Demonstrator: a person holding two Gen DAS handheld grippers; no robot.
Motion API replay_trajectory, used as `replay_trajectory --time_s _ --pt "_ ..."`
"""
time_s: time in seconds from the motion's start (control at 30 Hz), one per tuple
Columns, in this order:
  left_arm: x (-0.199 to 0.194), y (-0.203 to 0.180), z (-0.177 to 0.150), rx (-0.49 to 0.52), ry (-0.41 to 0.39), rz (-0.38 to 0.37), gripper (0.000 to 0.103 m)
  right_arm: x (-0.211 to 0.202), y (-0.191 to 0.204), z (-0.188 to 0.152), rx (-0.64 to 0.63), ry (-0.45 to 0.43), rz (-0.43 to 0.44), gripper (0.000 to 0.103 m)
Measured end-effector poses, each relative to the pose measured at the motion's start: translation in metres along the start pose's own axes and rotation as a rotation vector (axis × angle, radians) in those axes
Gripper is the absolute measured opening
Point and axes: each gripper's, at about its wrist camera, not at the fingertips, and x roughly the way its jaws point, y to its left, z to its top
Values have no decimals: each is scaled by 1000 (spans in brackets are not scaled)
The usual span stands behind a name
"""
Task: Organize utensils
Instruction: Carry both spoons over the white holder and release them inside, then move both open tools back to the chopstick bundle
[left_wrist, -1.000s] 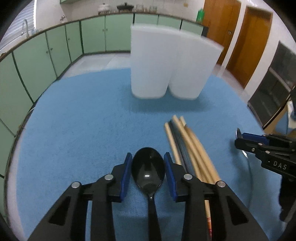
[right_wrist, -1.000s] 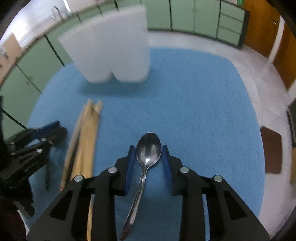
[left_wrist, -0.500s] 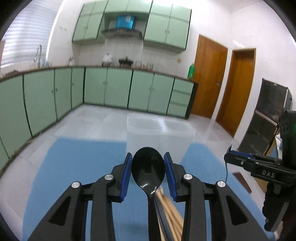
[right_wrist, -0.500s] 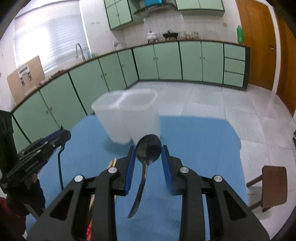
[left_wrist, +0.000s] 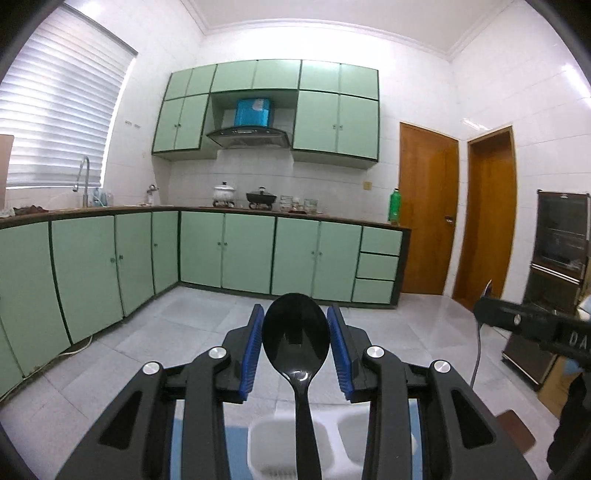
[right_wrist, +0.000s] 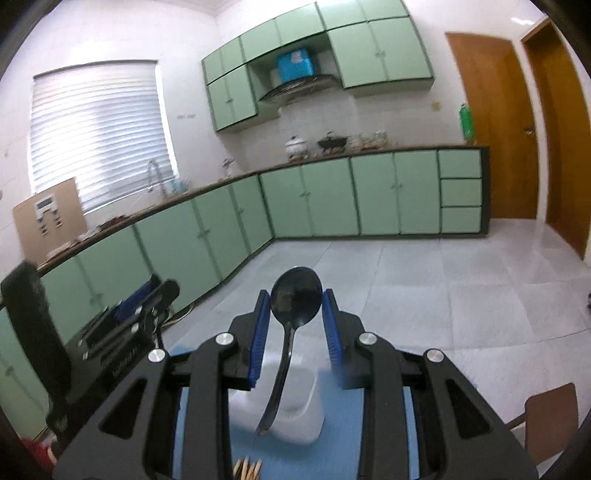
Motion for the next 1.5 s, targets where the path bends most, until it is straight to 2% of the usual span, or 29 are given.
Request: replay_trajectory --time_s 0.13,0.23,0.33,0.47,0.53,0.6,0.67,0.73,0.77,0.9,0.97,1.07,1.17,1.27,1.37,1.5 --pt "28 0 -6 -4 17 29 35 37 0 2 -30 5 -75 27" --pt "38 7 -19 -26 33 38 35 63 0 -11 -54 28 -111 27" --pt "50 15 -27 -66 69 27 35 80 -6 -27 -40 62 -104 28" --pt "52 18 -41 -49 103 4 36 89 -6 -49 -63 132 -56 29" --pt "46 19 -44 -48 110 -1 43 84 -7 -57 -55 134 -54 34" --pt "34 21 -45 -56 103 -6 46 73 -11 -59 -19 128 -28 37" --pt "17 21 -45 -50 98 -15 48 52 -14 -62 4 115 -28 46" --pt "-8 18 -48 -30 105 -29 57 25 -16 -69 23 89 -12 52" --pt "-18 15 -50 -12 124 -18 60 9 -17 -74 28 82 -12 57" --pt "-77 10 -77 24 242 -37 68 -48 -13 -107 24 110 32 64" --pt "-105 11 -95 11 308 -54 70 -74 -4 -133 -8 151 39 65" --pt "-144 12 -135 -11 453 -61 73 -105 8 -185 -27 261 44 66" --pt "-170 14 -170 -9 576 -31 73 -126 18 -233 -22 374 25 66" --pt "-188 16 -188 -9 628 -11 74 -144 26 -268 -13 445 17 66" --pt "-202 10 -202 15 657 -12 76 -157 34 -289 -21 480 3 64" --pt "-214 1 -214 36 679 -14 79 -163 38 -294 -27 493 6 60"
